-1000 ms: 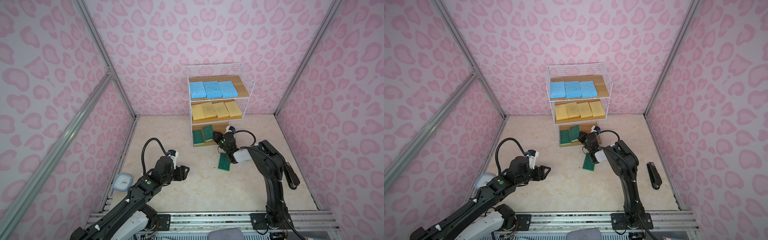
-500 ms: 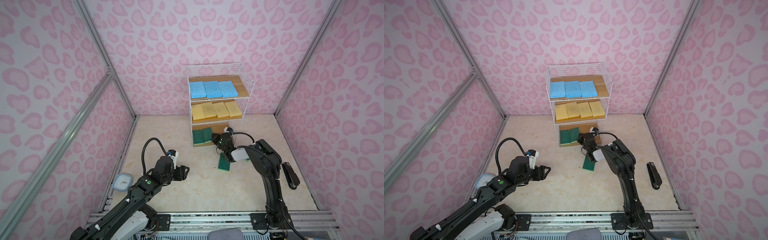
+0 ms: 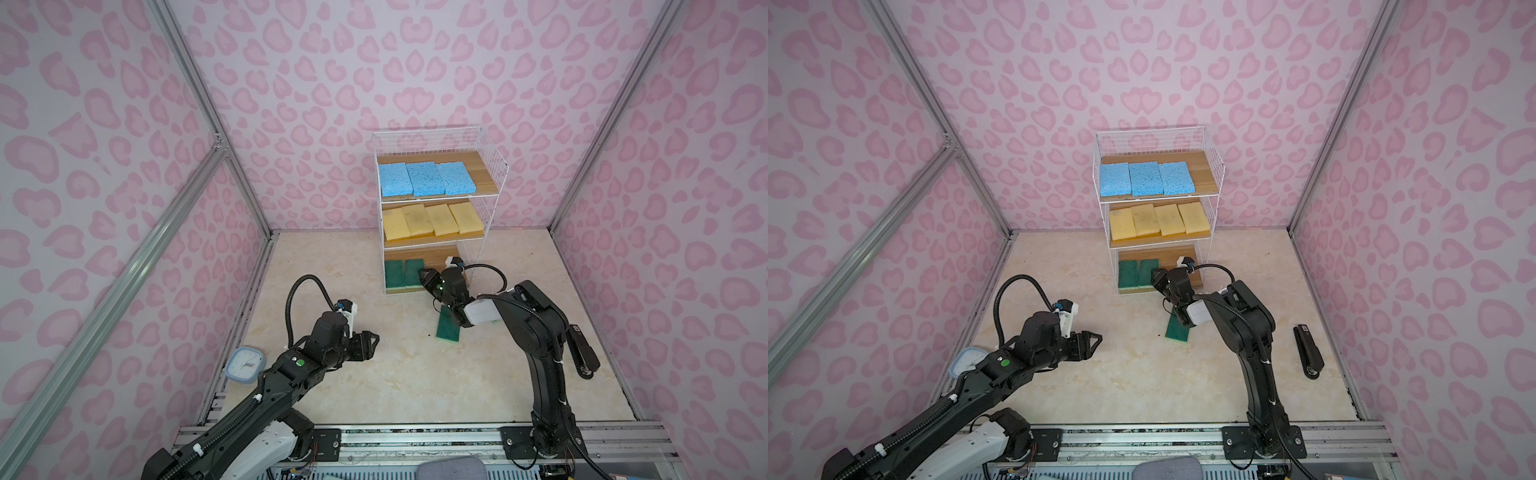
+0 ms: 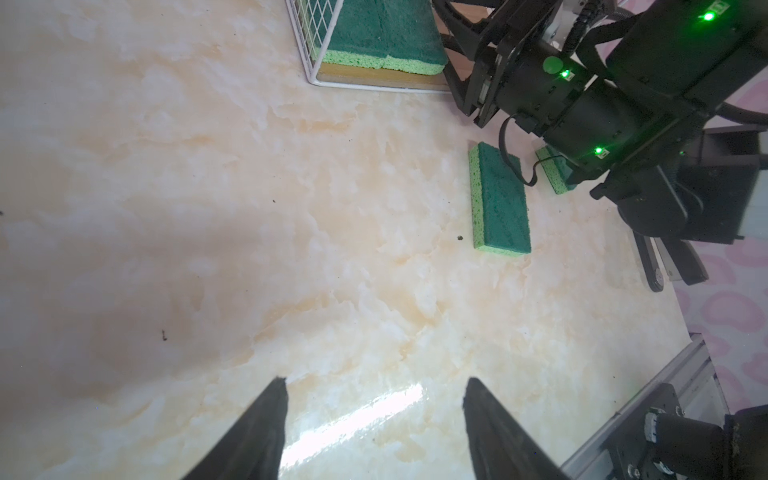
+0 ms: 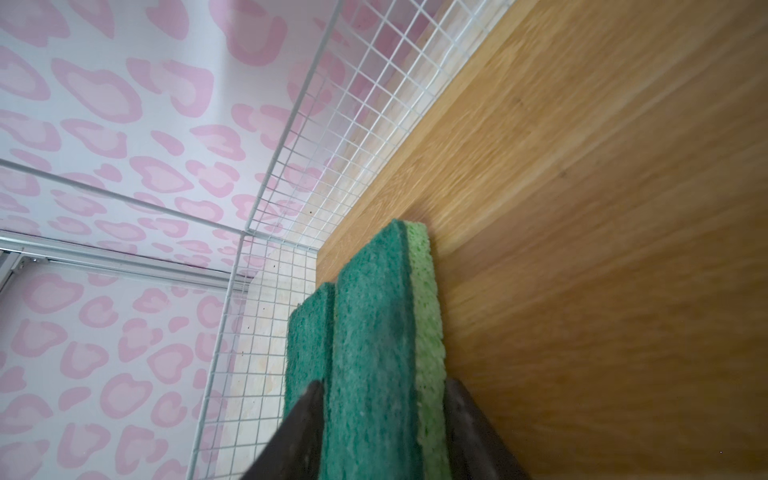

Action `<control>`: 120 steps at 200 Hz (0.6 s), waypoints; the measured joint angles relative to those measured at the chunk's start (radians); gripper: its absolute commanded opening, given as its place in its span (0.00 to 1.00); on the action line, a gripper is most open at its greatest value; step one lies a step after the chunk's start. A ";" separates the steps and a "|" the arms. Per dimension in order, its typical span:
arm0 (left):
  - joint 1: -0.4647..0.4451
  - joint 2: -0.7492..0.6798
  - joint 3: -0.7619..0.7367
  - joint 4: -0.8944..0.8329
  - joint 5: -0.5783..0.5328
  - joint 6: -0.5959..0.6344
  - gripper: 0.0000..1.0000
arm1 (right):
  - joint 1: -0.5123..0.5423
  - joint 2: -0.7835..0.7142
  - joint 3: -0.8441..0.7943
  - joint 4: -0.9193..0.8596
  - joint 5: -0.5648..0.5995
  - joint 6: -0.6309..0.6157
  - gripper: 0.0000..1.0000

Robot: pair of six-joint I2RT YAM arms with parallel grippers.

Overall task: Place and organize the cleaning sponges onto the shelf
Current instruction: 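Set the green sponge upright beside the other on the bottom shelf with the right gripper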

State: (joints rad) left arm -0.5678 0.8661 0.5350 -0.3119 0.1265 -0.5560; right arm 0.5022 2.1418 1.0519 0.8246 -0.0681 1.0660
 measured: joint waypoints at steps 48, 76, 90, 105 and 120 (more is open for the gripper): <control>-0.002 0.010 0.008 0.000 -0.003 -0.011 0.69 | -0.011 -0.069 -0.016 -0.019 0.008 -0.042 0.56; -0.022 0.027 0.019 0.000 -0.005 -0.018 0.67 | -0.017 -0.103 -0.016 -0.063 0.000 -0.071 0.56; -0.040 0.046 0.027 0.004 -0.014 -0.018 0.66 | -0.018 -0.127 -0.027 -0.072 -0.004 -0.084 0.55; -0.065 0.082 0.036 0.016 -0.022 -0.018 0.64 | -0.018 -0.158 -0.050 -0.078 -0.016 -0.093 0.55; -0.093 0.135 0.047 0.038 -0.022 -0.022 0.64 | -0.017 -0.193 -0.084 -0.084 -0.030 -0.099 0.54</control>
State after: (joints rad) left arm -0.6605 1.0012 0.5819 -0.2737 0.1043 -0.5781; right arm 0.4854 1.9484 0.9680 0.7406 -0.0978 0.9672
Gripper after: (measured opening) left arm 0.641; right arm 0.550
